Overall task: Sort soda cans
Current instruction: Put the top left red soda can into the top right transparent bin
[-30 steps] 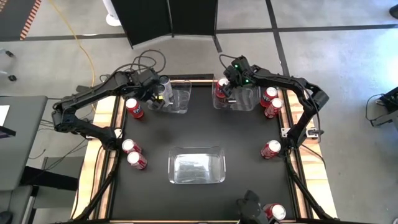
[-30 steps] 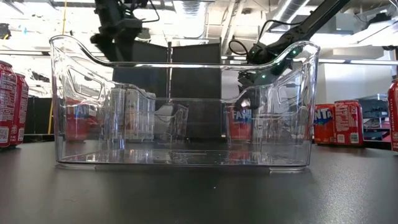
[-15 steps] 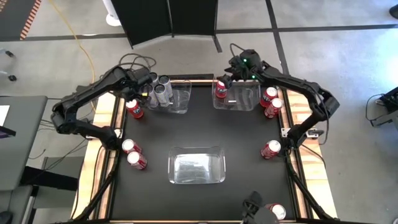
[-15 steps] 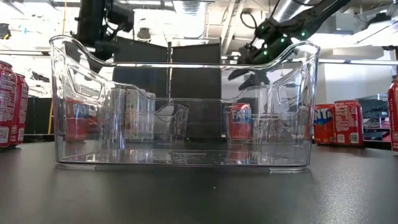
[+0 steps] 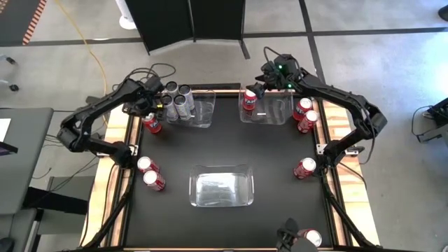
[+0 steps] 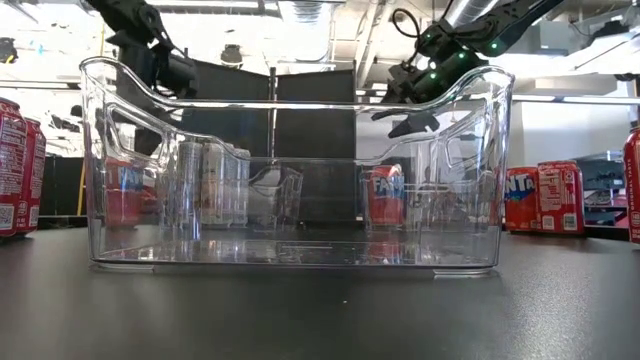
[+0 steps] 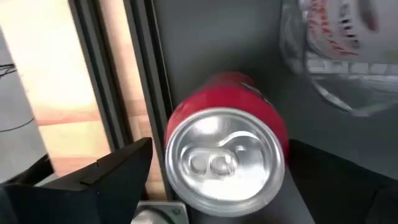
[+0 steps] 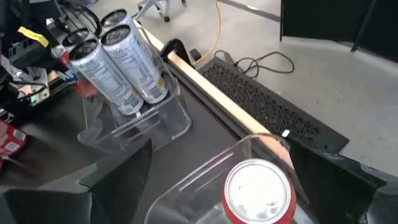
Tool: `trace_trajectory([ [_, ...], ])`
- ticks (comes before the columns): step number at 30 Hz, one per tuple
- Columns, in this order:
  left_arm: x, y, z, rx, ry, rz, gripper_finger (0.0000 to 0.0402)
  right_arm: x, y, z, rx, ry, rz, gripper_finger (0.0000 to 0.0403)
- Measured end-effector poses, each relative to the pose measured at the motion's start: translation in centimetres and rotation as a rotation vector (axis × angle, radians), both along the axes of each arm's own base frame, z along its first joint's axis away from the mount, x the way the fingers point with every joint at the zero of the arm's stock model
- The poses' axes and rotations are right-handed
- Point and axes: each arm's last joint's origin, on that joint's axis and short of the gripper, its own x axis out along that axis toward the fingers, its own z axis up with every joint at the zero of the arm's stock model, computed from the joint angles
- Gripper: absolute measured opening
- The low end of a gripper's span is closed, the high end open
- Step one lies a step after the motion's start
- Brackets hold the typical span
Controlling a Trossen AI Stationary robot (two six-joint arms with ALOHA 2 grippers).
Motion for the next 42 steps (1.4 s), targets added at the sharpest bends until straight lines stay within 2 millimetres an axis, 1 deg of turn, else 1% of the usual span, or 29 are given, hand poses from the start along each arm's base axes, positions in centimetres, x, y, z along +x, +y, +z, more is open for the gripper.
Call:
trace_trajectory([
  [6,-0.2,0.0,-1.4,-0.010,0.005,-0.038,0.0360,0.1,0.2,-0.1,0.012,0.012,0.008,0.0398],
  [9,-0.2,0.1,-1.4,-0.001,0.009,-0.033,0.0347,0.1,0.3,-0.2,0.015,0.015,0.007,0.0397],
  [14,-0.2,0.0,-1.4,-0.006,0.013,-0.052,0.0303,0.0,0.4,-0.4,0.036,0.034,0.008,0.0382],
  [19,0.4,-0.8,-1.3,-0.041,0.016,-0.160,0.0299,0.0,0.6,-0.6,0.089,0.023,0.048,0.0369],
  [22,0.8,-1.8,-1.1,-0.066,0.021,-0.217,0.0299,0.1,0.8,-0.6,0.136,-0.001,0.067,0.0369],
  [26,1.3,-3.9,-0.4,-0.084,0.030,-0.286,0.0301,0.3,1.1,-0.6,0.179,-0.013,0.078,0.0370],
  [32,2.3,-6.9,0.9,-0.046,-0.053,-0.357,0.0301,0.4,2.7,0.1,0.209,-0.012,0.097,0.0370],
  [36,3.2,-8.4,1.2,-0.025,-0.112,-0.410,0.0301,0.3,4.2,1.4,0.184,-0.024,0.085,0.0370],
  [42,4.9,-10.0,1.3,-0.011,-0.196,-0.500,0.0301,-0.3,6.6,3.2,0.147,-0.022,0.066,0.0369],
])
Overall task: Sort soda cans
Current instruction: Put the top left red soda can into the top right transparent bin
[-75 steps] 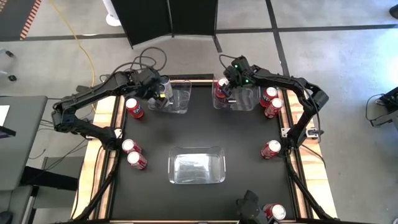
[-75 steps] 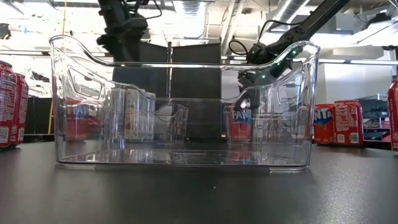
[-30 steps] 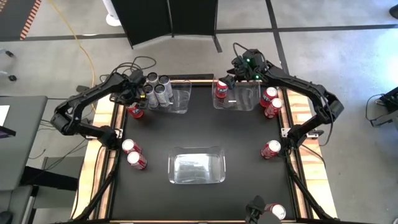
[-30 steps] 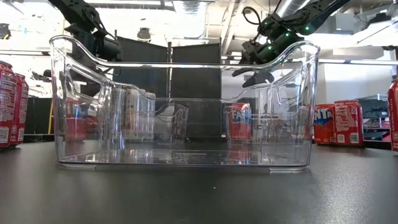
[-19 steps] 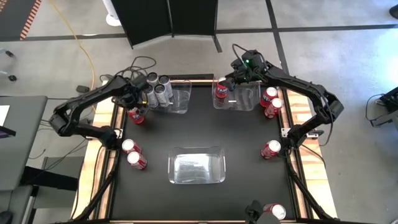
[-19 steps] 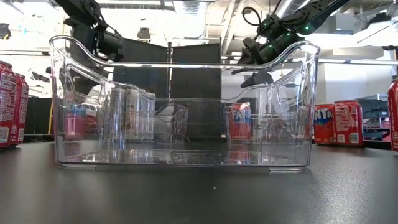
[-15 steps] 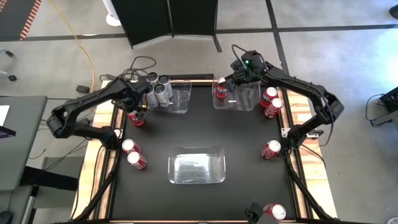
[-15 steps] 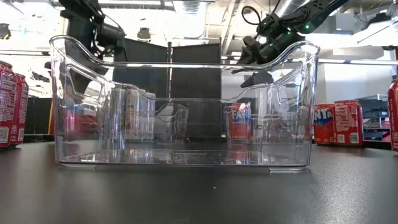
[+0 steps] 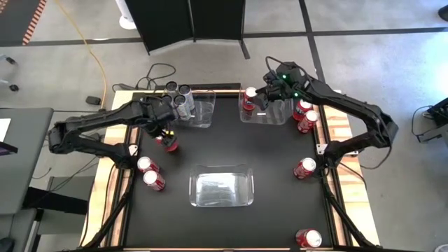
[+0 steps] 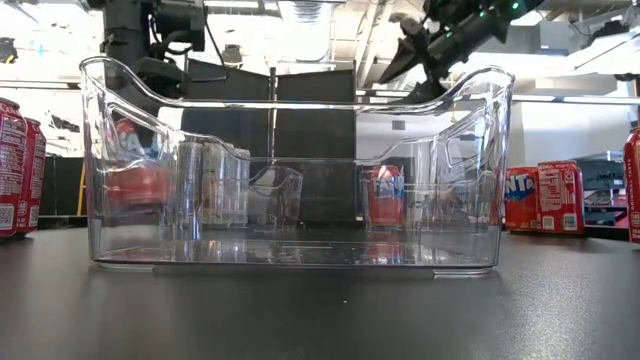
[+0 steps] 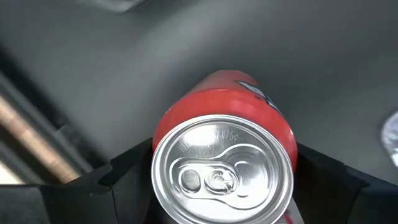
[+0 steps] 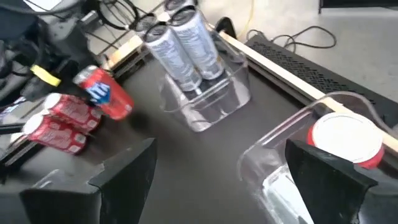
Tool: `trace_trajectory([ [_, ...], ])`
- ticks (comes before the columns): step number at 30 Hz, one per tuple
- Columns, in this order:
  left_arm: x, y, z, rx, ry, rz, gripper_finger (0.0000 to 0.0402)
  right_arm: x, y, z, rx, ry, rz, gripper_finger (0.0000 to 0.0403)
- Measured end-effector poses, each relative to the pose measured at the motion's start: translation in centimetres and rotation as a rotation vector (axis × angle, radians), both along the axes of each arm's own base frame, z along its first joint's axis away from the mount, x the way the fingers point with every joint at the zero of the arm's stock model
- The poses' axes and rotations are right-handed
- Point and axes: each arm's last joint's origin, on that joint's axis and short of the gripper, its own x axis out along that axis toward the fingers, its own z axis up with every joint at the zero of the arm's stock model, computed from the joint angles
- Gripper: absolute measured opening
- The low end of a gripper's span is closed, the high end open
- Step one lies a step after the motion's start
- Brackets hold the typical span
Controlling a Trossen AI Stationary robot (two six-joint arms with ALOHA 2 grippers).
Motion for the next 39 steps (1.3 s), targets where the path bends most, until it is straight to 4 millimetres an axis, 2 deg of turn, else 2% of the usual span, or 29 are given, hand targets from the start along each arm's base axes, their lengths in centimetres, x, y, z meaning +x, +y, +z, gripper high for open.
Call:
trace_trajectory([
  [7,1.4,-0.8,0.2,0.034,-0.096,-0.051,0.0301,-0.2,2.1,0.5,0.047,0.019,0.040,0.0369],
  [15,3.1,-1.2,0.4,0.052,-0.151,-0.095,0.0301,0.7,3.9,0.2,0.090,0.046,0.091,0.0369],
  [21,6.2,-0.3,0.7,0.057,-0.106,-0.158,0.0302,0.9,4.6,0.0,0.120,0.067,0.094,0.0369],
  [32,13.4,1.9,1.7,0.108,-0.069,-0.359,0.0302,0.1,5.2,-1.1,0.186,0.204,0.090,0.0369],
  [39,16.8,3.0,1.9,0.136,-0.071,-0.431,0.0302,0.1,5.8,-1.3,0.200,0.236,0.112,0.0369],
])
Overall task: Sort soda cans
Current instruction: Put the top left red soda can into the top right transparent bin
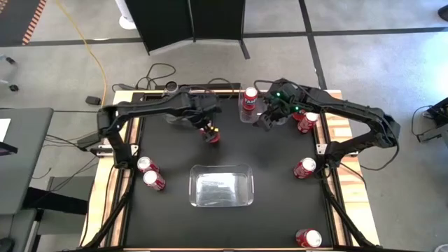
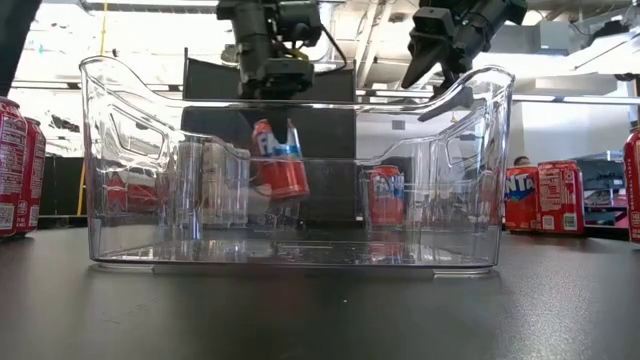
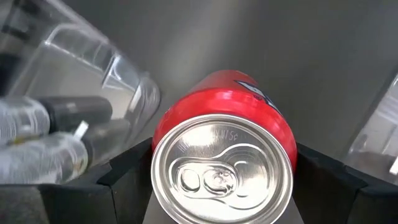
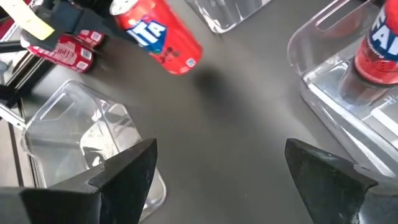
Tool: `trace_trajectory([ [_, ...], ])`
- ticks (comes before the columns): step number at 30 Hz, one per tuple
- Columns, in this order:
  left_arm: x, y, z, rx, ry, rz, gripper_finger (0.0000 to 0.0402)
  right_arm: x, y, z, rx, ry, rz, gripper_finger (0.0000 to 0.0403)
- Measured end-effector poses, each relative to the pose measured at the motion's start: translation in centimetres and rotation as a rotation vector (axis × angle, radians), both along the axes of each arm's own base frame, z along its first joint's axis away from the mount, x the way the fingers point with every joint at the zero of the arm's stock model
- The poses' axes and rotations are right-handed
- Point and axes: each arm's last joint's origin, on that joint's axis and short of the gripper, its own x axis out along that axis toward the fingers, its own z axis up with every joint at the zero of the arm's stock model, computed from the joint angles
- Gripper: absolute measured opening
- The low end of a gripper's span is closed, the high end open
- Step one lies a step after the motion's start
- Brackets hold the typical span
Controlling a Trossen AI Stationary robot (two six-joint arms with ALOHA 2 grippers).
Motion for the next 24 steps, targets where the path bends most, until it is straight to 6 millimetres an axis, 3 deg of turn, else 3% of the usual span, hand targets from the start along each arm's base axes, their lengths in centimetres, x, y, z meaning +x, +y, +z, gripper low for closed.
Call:
trace_trajectory([
  [4,1.2,0.4,-0.3,0.007,0.005,-0.024,0.0302,0.2,0.5,0.0,-0.005,0.000,0.017,0.0369],
  [15,4.1,0.7,-3.3,0.009,0.082,-0.109,0.0302,0.5,0.9,0.0,-0.064,0.026,-0.004,0.0369],
  [24,5.1,0.6,-3.4,0.062,0.041,-0.221,0.0318,0.7,1.4,0.0,-0.076,0.029,0.003,0.0369],
])
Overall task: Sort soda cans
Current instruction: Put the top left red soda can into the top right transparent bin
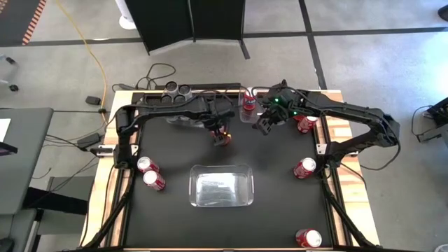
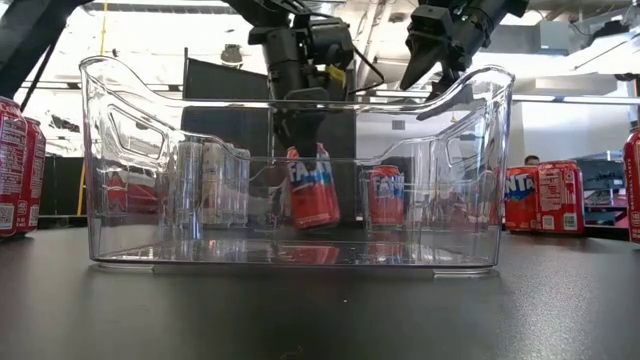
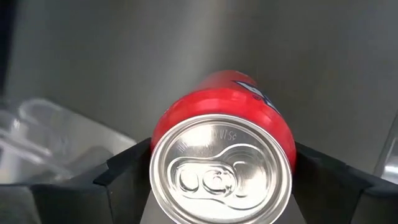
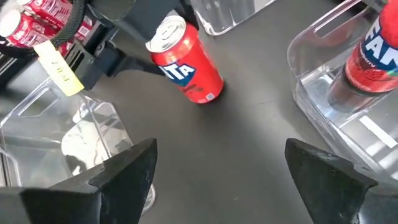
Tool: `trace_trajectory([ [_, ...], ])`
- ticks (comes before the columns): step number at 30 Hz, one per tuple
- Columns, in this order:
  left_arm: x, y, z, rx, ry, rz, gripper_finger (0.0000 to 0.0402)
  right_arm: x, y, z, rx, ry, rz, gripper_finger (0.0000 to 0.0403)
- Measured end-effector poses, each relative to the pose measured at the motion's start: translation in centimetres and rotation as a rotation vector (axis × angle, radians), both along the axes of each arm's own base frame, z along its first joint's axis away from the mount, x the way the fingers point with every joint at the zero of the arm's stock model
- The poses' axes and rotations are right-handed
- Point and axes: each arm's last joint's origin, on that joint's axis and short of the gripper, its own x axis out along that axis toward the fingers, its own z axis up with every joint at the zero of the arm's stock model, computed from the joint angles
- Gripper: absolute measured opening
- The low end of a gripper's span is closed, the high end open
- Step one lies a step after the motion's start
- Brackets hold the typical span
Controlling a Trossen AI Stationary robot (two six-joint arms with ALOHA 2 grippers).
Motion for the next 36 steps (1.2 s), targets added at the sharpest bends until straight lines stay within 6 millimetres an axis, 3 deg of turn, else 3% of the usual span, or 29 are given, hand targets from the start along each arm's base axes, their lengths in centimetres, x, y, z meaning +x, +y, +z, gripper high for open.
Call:
trace_trajectory([
  [8,0.3,-0.1,0.2,-0.030,-0.041,-0.100,0.0347,0.0,-0.1,0.0,-0.036,0.013,-0.025,0.0369],
  [16,-0.3,-0.3,1.1,-0.032,-0.036,-0.124,0.0352,0.7,0.2,-0.5,-0.157,-0.028,0.098,0.0369],
  [23,-4.0,-1.3,5.3,-0.036,-0.007,-0.132,0.0352,4.3,0.7,-1.9,-0.252,-0.161,0.202,0.0369],
  [26,-4.7,-1.5,6.5,-0.026,-0.043,-0.119,0.0352,6.3,0.6,-3.2,-0.286,-0.191,0.246,0.0369],
  [30,-4.7,-1.5,6.6,-0.029,-0.051,-0.124,0.0352,8.4,-0.1,-5.8,-0.301,-0.175,0.264,0.0369],
  [36,-4.6,-2.2,5.2,-0.083,-0.042,-0.136,0.0352,9.5,-0.5,-8.1,-0.292,-0.126,0.267,0.0369],
])
